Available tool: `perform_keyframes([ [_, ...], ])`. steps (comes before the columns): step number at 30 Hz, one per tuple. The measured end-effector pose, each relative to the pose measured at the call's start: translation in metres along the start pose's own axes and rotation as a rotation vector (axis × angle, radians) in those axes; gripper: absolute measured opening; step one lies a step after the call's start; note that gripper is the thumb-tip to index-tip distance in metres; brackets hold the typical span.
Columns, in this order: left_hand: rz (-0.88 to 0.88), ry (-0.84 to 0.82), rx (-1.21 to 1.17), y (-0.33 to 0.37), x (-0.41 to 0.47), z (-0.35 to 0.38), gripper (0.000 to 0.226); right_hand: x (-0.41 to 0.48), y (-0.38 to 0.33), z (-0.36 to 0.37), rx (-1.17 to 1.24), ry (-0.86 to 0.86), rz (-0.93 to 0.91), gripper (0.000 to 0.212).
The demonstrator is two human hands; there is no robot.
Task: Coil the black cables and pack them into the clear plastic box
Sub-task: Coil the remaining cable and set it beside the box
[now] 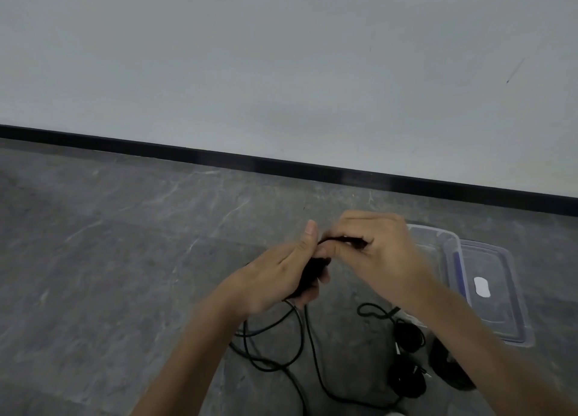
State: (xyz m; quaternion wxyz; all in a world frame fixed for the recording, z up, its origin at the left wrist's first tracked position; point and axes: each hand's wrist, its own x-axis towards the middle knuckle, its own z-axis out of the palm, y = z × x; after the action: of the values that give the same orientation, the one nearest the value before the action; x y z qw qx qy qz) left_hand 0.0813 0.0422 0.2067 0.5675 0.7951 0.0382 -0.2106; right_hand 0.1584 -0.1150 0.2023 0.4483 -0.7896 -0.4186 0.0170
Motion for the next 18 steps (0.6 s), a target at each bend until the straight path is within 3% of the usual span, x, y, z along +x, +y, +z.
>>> perform_keyframes([
  [7, 0.066, -0.128, -0.103, 0.008, -0.004, -0.002, 0.076, 0.0, 0.008, -0.002, -0.051, -0.014, -0.056, 0.015],
  [12, 0.011, -0.172, -0.097, 0.009, -0.007, -0.003, 0.058, -0.005, 0.012, -0.006, -0.22, -0.178, -0.06, 0.033],
  [18, -0.017, -0.129, -0.083, 0.009, -0.005, -0.006, 0.061, -0.007, 0.016, -0.005, -0.255, -0.259, -0.038, 0.049],
])
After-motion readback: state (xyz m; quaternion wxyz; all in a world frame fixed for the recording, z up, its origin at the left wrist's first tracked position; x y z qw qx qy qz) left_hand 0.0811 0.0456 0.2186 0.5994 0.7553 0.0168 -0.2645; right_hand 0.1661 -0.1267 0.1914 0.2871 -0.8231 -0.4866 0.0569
